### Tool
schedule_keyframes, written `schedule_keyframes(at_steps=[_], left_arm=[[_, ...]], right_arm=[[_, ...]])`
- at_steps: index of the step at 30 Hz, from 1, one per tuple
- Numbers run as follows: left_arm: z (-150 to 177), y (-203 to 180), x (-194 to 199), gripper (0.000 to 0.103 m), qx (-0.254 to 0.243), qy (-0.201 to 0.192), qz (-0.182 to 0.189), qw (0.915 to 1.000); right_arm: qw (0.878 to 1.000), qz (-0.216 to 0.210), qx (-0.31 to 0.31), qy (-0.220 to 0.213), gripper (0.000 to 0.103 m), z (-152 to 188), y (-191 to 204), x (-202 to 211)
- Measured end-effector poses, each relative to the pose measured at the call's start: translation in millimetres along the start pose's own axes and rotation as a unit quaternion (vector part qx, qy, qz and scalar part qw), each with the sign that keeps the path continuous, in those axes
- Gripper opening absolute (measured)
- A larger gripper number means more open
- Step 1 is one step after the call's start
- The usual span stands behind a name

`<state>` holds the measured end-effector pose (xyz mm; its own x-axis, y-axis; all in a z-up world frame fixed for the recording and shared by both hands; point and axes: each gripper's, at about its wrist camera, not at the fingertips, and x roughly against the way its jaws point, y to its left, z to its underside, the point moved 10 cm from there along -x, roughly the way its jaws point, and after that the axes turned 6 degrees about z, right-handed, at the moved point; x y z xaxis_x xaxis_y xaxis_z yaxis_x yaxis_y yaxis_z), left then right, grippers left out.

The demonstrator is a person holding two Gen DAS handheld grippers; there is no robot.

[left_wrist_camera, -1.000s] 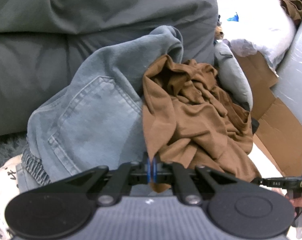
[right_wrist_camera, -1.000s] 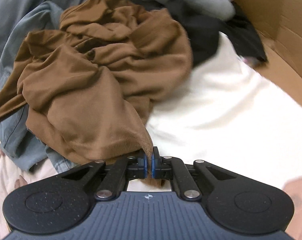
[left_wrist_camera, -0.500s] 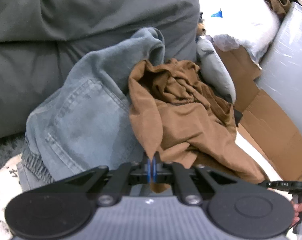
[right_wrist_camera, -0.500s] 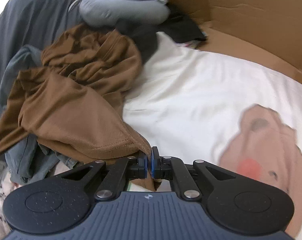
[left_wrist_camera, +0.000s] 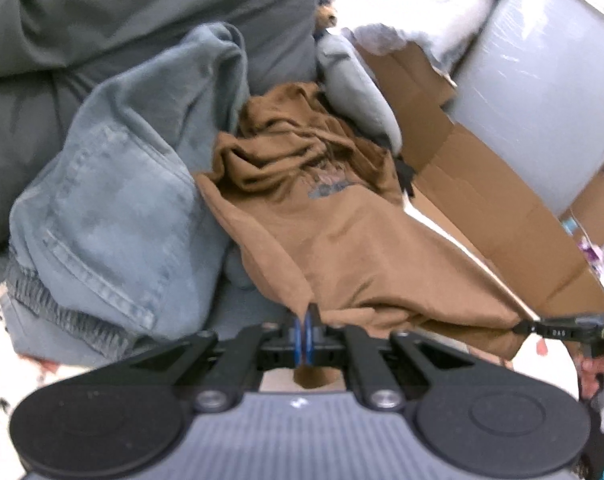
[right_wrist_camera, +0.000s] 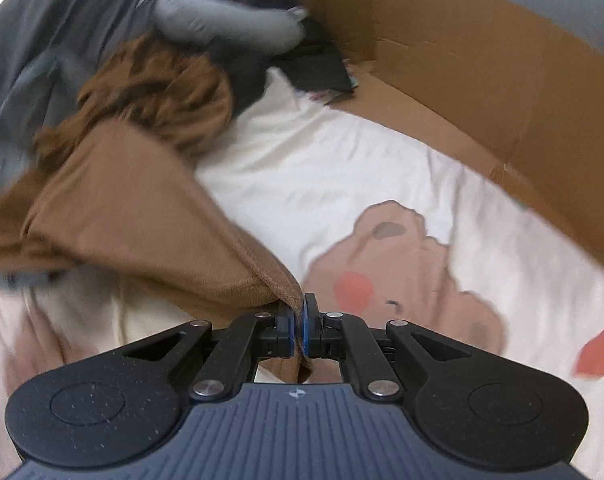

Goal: Fold clothes
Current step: 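Lift the T-shirt with both tools and pull it apart to spread it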

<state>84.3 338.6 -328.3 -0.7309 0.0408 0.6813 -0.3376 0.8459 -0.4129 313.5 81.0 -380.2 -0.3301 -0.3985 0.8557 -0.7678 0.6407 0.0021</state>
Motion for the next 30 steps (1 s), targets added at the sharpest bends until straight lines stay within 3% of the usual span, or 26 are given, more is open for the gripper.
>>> schedule_keyframes(at_steps=[3, 6, 19, 30], left_arm=[[15.5, -7.3, -2.2, 0.003, 0.001, 0.020, 0.002, 0.9998], [24.9, -13.4, -3.1, 0.003, -0.003, 0.036, 0.004, 0.9994], [59.4, -54.0, 24.0, 0.003, -0.036, 0.101, 0.021, 0.9940], [79.5, -63.3, 58.2, 0.002, -0.054, 0.126, 0.024, 0.9903]], right_arm=[[0.997, 0.000, 0.071, 0.020, 0.001, 12.7, -5.5, 11.9], [0.994, 0.008, 0.103, 0.021, 0.001, 18.8, -15.9, 29.5], [0.997, 0.014, 0.073, 0.019, 0.001, 97.6, -35.2, 95.6], [0.998, -0.008, 0.062, 0.028, 0.001, 154.5, -15.2, 134.9]])
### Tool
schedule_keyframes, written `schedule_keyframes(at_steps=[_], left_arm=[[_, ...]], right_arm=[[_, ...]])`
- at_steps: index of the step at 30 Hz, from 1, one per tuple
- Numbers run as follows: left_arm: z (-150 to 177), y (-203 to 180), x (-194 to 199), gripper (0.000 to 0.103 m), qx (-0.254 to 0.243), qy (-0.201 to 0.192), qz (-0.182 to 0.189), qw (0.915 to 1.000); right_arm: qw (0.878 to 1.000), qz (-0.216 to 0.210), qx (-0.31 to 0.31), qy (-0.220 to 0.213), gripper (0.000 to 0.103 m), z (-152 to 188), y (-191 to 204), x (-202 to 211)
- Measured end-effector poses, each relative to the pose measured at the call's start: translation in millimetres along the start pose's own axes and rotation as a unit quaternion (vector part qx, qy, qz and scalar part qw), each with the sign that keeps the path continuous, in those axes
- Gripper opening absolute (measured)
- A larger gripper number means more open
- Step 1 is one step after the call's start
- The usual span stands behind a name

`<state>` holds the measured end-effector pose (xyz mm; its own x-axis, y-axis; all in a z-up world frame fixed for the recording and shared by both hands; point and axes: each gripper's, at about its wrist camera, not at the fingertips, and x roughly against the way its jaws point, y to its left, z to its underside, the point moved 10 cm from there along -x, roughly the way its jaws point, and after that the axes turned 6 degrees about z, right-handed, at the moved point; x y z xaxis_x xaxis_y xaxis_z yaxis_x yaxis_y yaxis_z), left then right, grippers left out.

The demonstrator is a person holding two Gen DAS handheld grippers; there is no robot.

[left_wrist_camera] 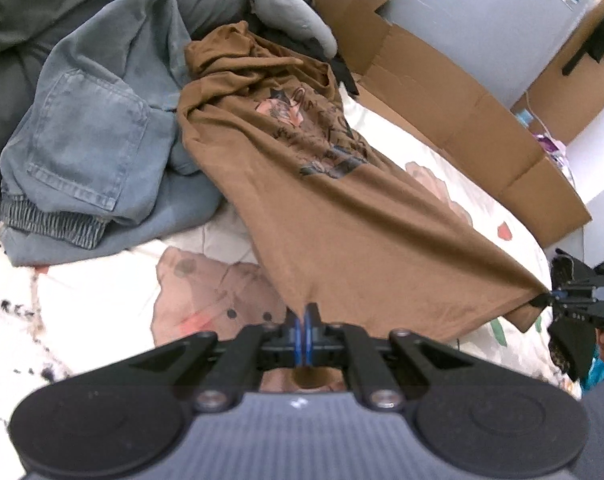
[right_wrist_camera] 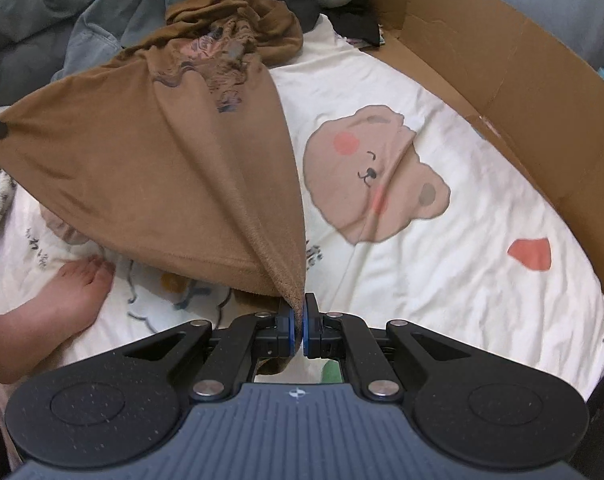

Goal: Fold clothes
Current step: 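Lift the T-shirt with both tools and pull it apart to spread it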

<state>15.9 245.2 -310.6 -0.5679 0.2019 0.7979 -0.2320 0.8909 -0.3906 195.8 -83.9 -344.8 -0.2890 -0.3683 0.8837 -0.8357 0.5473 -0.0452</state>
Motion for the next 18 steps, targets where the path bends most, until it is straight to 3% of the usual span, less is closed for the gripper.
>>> schedule_keyframes(at_steps=[11, 18], left_arm=[[18.5, -48.3, 13.7, 0.002, -0.040, 0.028, 0.049, 0.9976], [34.1, -59.7, 16.1, 0.002, -0.033, 0.047, 0.063, 0.9963]], right_arm=[[0.999, 0.032, -0.022, 0.008, 0.001, 48.8, -16.6, 52.3], [0.997, 0.040, -0.050, 0.040, 0.001, 103.0, -29.0, 79.9]])
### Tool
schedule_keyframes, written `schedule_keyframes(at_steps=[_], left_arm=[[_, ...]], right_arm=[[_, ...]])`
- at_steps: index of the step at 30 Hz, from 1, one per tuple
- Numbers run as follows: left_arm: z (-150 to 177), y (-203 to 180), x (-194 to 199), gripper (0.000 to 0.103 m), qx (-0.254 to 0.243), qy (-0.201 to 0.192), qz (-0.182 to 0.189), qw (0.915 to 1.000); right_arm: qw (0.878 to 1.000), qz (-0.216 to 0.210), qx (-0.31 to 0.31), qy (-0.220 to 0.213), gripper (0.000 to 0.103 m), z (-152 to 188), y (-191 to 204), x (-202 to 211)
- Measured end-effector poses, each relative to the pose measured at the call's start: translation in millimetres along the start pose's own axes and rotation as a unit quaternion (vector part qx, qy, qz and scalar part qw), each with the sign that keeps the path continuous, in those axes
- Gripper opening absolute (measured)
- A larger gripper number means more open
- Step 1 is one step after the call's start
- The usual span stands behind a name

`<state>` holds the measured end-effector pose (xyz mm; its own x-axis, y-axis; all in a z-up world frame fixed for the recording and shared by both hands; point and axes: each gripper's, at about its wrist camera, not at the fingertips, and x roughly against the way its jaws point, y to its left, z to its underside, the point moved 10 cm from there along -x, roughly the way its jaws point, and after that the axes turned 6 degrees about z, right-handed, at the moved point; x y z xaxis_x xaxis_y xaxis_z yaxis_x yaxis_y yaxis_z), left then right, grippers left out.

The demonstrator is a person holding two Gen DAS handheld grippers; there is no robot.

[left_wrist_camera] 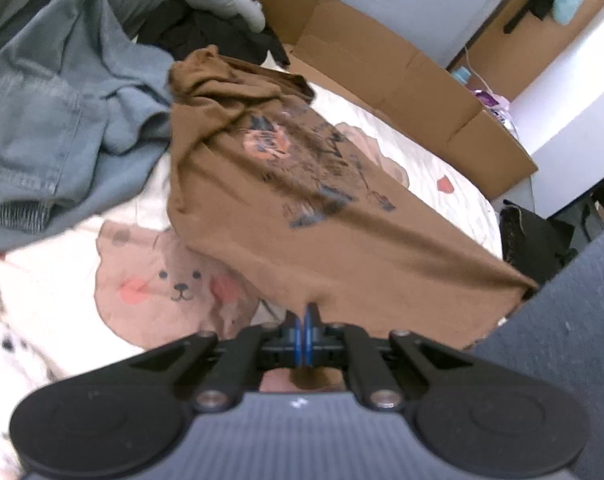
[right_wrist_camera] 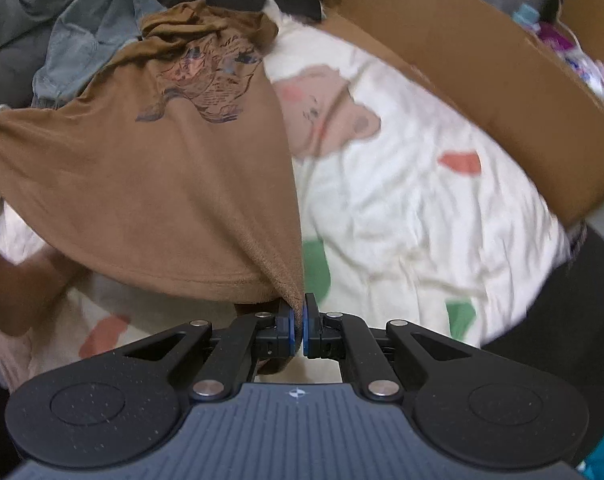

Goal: Fold clothes
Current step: 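Lift the T-shirt with both tools and pull it apart to spread it, then lay the T-shirt on the sheet and open both tools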

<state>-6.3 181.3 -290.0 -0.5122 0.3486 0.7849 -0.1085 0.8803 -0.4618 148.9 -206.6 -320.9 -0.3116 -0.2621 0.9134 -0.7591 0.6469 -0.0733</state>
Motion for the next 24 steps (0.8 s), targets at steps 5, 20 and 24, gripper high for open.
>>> schedule_keyframes(at_steps=[5, 20, 24], left_arm=[[15.6, -6.2, 0.6, 0.002, -0.004, 0.019, 0.012, 0.9997], [23.1, 36.3, 7.3, 0.002, 0.008, 0.043, -0.039, 0.9983], [29.0, 44.7, 11.0, 0.002, -0.001, 0.059, -0.057, 0.9967]], right_arm=[[1.000, -0.013, -0.015, 0.016, 0.001, 27.8, 1.7, 12.2], [0.993, -0.062, -0.103, 0.011, 0.010, 32.1, 2.8, 11.8], [0.992, -0.056, -0.115, -0.006, 0.010, 12.0, -4.7, -1.2]])
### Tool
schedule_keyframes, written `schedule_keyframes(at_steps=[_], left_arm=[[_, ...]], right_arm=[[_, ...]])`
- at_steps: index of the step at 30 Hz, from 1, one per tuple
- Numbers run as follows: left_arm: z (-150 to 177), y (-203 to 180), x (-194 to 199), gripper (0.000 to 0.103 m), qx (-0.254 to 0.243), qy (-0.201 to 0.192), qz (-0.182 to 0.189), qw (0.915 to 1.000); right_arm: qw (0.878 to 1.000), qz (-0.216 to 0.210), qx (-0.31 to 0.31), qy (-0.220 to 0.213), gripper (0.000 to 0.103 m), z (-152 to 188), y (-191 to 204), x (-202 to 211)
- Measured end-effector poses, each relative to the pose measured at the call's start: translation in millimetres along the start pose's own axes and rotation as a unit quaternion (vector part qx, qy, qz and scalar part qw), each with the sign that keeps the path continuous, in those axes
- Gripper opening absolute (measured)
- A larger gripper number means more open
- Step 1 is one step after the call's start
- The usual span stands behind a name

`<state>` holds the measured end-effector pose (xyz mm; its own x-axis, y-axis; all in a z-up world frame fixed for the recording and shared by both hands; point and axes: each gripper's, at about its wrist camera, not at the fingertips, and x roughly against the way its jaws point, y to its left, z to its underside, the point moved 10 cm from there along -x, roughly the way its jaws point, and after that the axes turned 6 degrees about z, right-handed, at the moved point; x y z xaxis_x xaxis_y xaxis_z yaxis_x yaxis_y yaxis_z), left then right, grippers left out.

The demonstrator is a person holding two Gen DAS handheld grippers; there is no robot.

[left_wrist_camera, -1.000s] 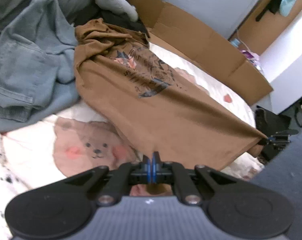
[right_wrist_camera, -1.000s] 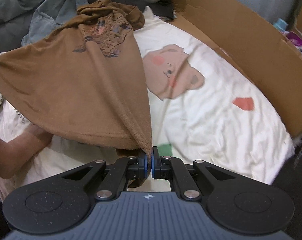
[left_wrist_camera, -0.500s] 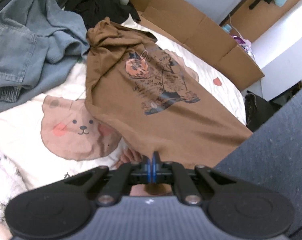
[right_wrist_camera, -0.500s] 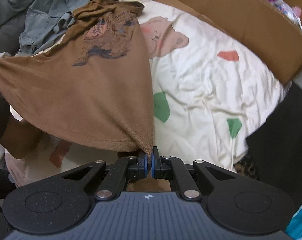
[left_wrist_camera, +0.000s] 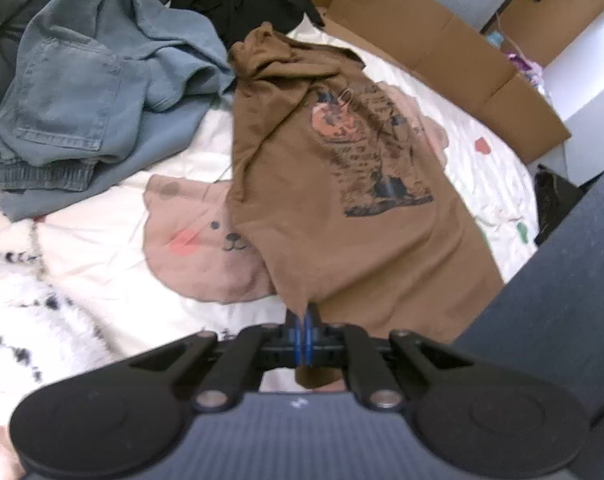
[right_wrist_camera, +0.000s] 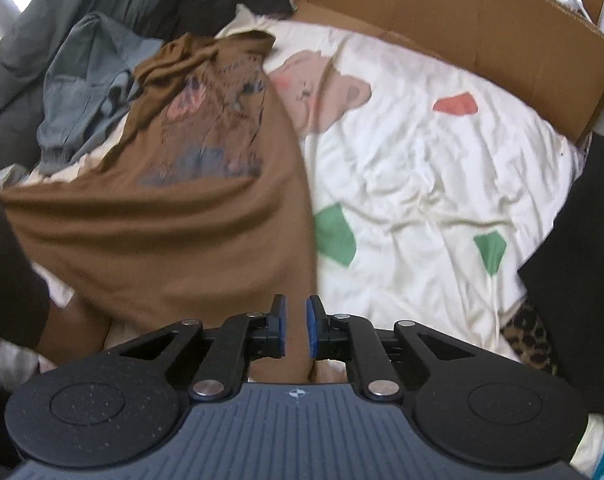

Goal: Fold clothes
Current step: 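Lay the T-shirt on the sheet and open both tools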

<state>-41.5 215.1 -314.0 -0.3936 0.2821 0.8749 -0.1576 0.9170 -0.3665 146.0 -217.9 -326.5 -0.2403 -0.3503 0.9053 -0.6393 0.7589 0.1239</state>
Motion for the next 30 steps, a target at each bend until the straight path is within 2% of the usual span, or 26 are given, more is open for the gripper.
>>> schedule_keyframes(at_steps=[4, 7, 8, 9, 11, 12, 15, 18, 30], left_arm=[[11.6, 17.0, -1.5, 0.003, 0.024, 0.022, -0.025, 0.9992], [18.3, 22.5, -4.1, 0.008, 0.057, 0.047, -0.025, 0.9970], [13.0, 24.1, -0.5, 0.017, 0.068, 0.035, -0.024, 0.9968], [7.8, 25.7, 3.1, 0.030, 0.079, 0.024, -0.023, 0.9963], [-3.3, 27.1, 4.6, 0.041, 0.077, 0.018, -0.024, 0.9966], [-9.9, 26.9, 3.8, 0.043, 0.067, 0.019, -0.031, 0.9971], [-34.2, 25.8, -0.9, 0.049, 0.044, 0.014, -0.041, 0.9981], [-60.8, 26.9, -4.3, 0.057, 0.045, -0.005, -0.045, 0.9979], [-200.7, 2.7, -63.4, 0.060, -0.026, -0.063, -0.035, 0.9971]], right_arm=[[1.000, -0.005, -0.014, -0.015, 0.011, -22.6, -1.2, -21.8], [0.999, -0.014, -0.020, -0.025, 0.020, -39.1, 3.9, -41.8], [0.999, -0.013, -0.019, -0.030, 0.030, -44.4, 5.3, -47.2], [0.999, -0.012, -0.016, -0.037, 0.032, -49.9, 6.5, -52.4], [0.999, -0.016, -0.024, -0.044, 0.033, -56.5, 5.3, -62.0], [0.998, -0.019, -0.028, -0.047, 0.033, -59.4, 4.3, -66.7], [0.997, -0.025, -0.041, -0.054, 0.033, -66.4, 1.1, -80.7], [0.997, -0.025, -0.049, -0.061, 0.033, -67.7, -3.5, -90.3], [0.989, -0.053, -0.100, -0.096, 0.033, -76.6, -3.2, -119.4]])
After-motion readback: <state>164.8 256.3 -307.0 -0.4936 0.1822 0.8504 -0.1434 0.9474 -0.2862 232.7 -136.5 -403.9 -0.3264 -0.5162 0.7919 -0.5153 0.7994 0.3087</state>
